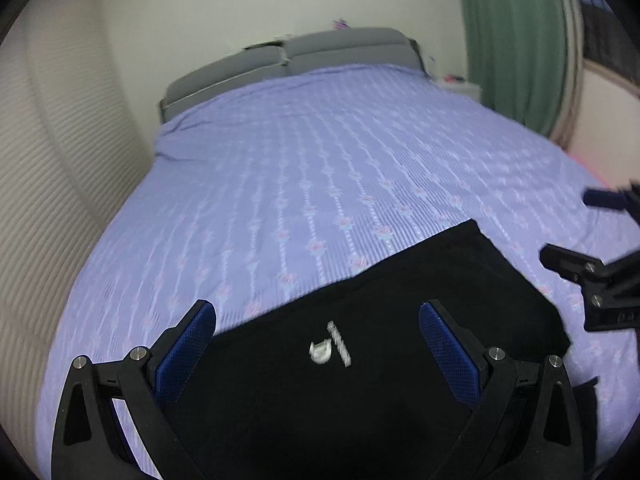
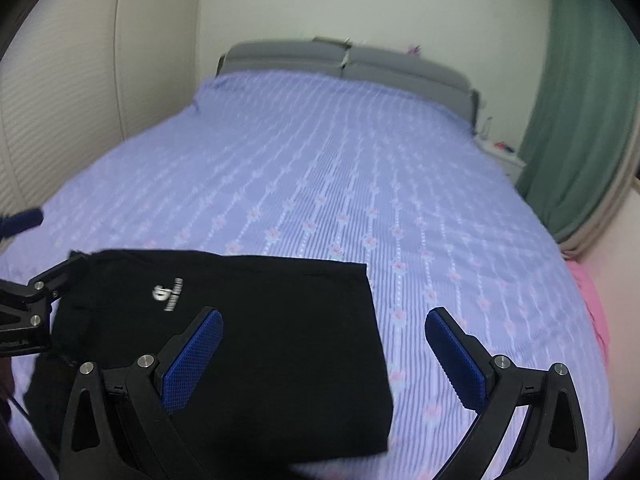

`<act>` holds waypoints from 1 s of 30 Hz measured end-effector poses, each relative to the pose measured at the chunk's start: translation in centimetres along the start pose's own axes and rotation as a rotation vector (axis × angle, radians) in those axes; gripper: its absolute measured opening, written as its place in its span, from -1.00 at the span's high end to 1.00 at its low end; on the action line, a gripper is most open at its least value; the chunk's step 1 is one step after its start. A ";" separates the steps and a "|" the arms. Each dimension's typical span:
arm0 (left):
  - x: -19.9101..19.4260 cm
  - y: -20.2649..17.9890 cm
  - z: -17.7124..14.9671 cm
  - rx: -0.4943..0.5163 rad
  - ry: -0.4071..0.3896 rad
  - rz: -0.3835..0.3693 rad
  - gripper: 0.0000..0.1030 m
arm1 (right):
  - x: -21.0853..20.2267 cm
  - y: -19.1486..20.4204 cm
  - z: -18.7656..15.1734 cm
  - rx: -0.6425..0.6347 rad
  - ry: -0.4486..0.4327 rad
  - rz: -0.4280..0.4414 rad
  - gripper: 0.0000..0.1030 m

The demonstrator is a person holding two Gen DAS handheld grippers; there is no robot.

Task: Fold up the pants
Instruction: 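Move both tools down to the waistband edge of the black pants, then close the left gripper on the waistband while the right gripper grasps the other waistband corner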

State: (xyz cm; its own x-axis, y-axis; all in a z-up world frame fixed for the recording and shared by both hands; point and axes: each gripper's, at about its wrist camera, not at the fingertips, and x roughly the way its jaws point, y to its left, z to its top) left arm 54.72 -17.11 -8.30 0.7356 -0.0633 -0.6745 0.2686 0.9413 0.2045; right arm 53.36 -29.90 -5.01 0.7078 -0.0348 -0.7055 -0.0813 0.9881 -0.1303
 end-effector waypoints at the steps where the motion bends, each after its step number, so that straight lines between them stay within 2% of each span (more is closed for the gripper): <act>1: 1.3 -0.4 0.7 0.024 0.014 -0.010 -1.00 | 1.4 -0.4 0.6 -0.018 0.016 0.014 -0.99; 3: 3.6 -1.0 1.8 0.052 0.043 -0.047 -1.00 | 4.3 -1.3 1.4 -0.058 0.060 0.058 -0.98; 6: 7.0 -2.3 3.2 0.128 0.100 -0.143 -0.96 | 8.5 -2.5 2.7 -0.098 0.123 0.081 -0.97; 11: 11.5 -4.3 3.9 0.328 0.175 -0.253 -0.87 | 13.7 -4.1 4.4 -0.117 0.236 0.168 -0.92; 17: 15.9 -5.3 4.3 0.406 0.255 -0.349 -0.73 | 18.2 -4.0 5.0 -0.163 0.365 0.213 -0.92; 19: 17.2 -5.6 4.3 0.436 0.267 -0.362 -0.58 | 19.5 -3.8 4.8 -0.180 0.393 0.218 -0.92; 25: 19.7 -4.9 3.9 0.453 0.291 -0.374 -0.39 | 22.0 -4.2 4.1 -0.165 0.428 0.266 -0.88; 30: 21.6 -4.8 2.2 0.476 0.357 -0.412 -0.12 | 23.7 -3.8 2.5 -0.152 0.491 0.320 -0.51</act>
State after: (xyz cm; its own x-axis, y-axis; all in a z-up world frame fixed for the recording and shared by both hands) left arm 70.71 -23.68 -22.29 0.2901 -0.1929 -0.9373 0.7816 0.6130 0.1157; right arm 72.23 -34.06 -19.48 0.2275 0.1599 -0.9606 -0.3620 0.9296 0.0690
